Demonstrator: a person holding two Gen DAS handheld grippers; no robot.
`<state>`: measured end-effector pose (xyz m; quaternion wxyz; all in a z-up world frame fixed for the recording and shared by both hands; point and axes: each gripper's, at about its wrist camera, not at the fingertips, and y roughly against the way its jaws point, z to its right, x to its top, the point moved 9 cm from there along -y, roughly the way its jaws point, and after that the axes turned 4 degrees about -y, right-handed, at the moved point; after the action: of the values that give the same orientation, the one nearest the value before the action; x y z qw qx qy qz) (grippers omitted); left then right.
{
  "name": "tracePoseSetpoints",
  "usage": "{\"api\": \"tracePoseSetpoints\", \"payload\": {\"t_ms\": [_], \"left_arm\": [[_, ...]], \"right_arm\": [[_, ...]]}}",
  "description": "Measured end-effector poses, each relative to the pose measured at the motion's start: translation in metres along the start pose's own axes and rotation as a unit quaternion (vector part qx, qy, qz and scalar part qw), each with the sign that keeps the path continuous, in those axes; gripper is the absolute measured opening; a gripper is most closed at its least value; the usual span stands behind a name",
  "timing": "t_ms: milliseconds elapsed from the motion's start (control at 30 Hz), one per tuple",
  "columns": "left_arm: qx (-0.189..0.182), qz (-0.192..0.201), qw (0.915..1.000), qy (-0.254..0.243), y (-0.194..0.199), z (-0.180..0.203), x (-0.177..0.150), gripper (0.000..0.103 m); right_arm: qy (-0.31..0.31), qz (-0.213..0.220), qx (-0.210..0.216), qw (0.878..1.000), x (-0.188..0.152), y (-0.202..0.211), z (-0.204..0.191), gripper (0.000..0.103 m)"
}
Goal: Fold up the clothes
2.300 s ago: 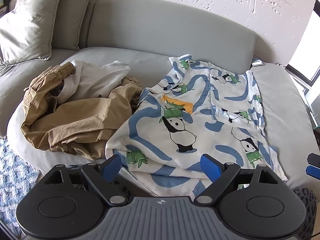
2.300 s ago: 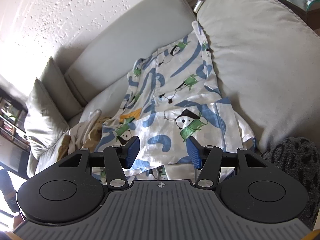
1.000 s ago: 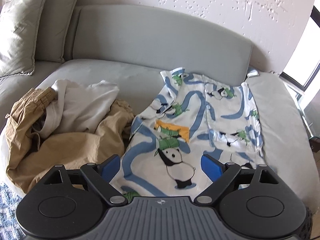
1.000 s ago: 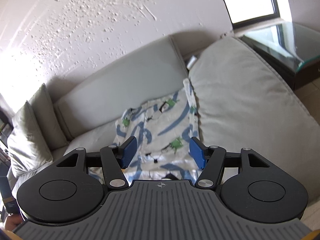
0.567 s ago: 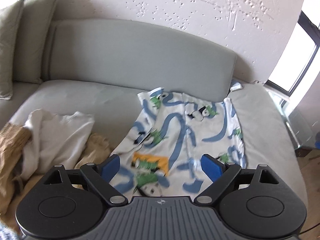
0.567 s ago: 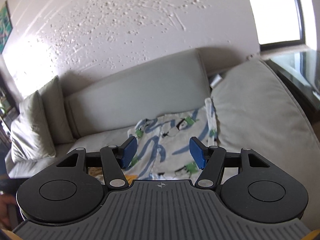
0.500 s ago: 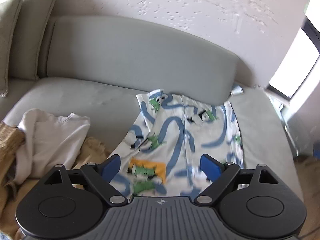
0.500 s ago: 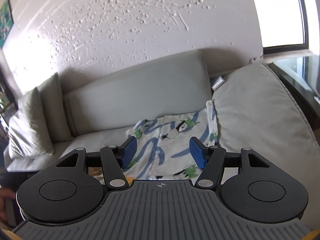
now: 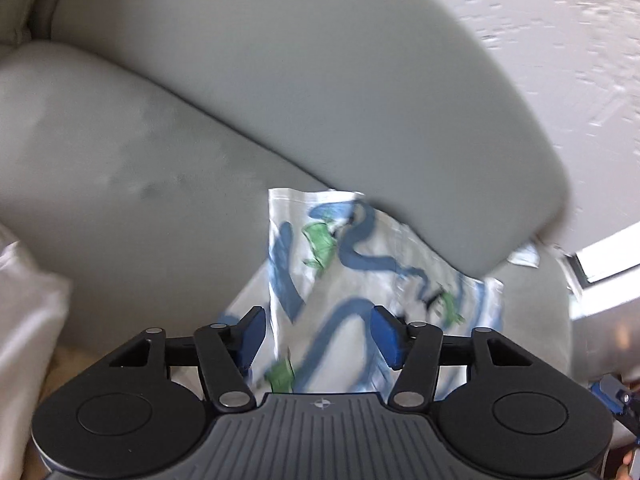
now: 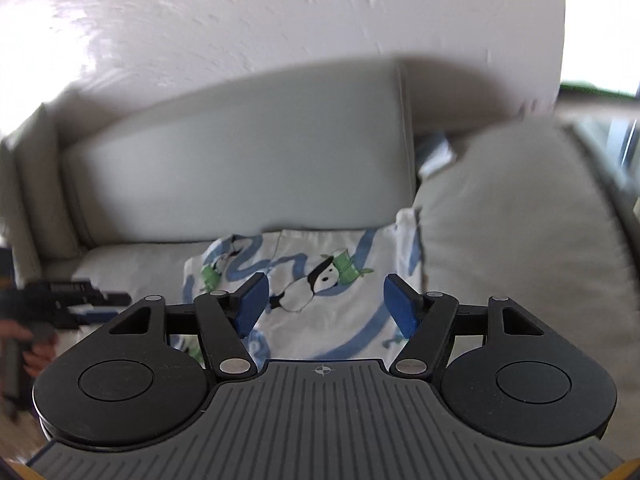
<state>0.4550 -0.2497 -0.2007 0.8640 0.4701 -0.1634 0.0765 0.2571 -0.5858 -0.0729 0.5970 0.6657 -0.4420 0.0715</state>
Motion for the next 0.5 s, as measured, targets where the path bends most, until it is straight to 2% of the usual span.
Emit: {"api": "tracePoseSetpoints", "payload": {"t_ms": [67, 133, 233, 367, 500], "left_arm": [[-0.006, -0.022, 0.9996, 0.018, -0.026, -0.004, 0.010, 0.059], [-0.014, -0.032, 0.9992, 0.018, -0.046, -0.006, 0.022, 0.062], [-0.008, -0.045, 0.9987, 0.022, -0.074, -0.011, 0.039, 0.068], [-0.016, -0.071, 0.9969, 0.032, -0.106, -0.016, 0.049, 0.068], [-0.024, -0.076, 0.9967, 0.015, -0.120, -0.014, 0.052, 0.070]], "right_arm": [[-0.019, -0.037, 0.002, 0.999, 0.016, -0.043, 0.017, 0.069], [-0.040, -0.098, -0.008, 0.994, 0.025, -0.088, 0.040, 0.068], [-0.096, -0.146, -0.023, 0.984, 0.032, -0.140, 0.075, 0.066], [-0.124, -0.158, -0.034, 0.979, 0.038, -0.188, 0.096, 0.064], [-0.139, -0.154, -0.046, 0.977, 0.043, -0.222, 0.109, 0.065]]}}
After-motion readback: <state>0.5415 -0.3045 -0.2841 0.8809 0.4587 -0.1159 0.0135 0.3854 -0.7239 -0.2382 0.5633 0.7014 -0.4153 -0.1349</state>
